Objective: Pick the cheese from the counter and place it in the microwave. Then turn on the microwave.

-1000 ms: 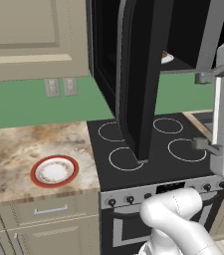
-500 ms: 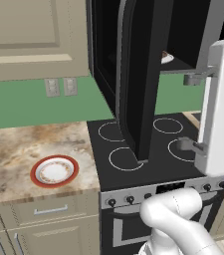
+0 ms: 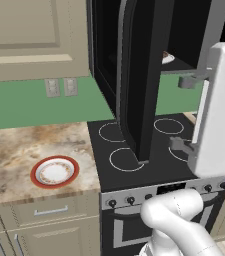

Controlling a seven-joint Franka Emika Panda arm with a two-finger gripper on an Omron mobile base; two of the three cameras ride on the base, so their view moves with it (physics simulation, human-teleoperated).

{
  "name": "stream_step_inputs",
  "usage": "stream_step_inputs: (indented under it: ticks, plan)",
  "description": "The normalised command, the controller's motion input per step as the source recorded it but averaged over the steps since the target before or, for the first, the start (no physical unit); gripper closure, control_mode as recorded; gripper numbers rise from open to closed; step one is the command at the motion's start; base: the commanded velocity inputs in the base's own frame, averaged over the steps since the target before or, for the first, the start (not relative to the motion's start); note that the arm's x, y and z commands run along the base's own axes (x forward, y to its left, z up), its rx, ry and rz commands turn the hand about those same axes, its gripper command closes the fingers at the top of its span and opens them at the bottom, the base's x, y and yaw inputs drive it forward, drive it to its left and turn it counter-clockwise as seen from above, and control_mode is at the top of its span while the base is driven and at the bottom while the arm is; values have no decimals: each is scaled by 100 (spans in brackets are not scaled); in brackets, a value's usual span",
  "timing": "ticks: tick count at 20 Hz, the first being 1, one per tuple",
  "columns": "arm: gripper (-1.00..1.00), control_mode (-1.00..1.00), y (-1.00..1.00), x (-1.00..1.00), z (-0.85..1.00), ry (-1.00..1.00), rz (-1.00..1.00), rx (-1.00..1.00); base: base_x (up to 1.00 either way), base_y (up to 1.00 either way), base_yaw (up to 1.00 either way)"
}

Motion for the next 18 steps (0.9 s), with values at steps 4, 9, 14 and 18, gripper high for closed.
stream_step_inputs:
  ticks: [4, 9, 14, 18]
  plan:
    - [-100, -100, 1, 0, -4, -7, -20, -5, 0, 0, 0]
    - [-100, -100, 3, 5, -1, -10, -16, -2, 0, 0, 0]
    - [-100, -100, 8, 18, 0, -12, -11, 0, 0, 0, 0]
    - [-100, -100, 14, 22, 0, -13, -10, 0, 0, 0, 0]
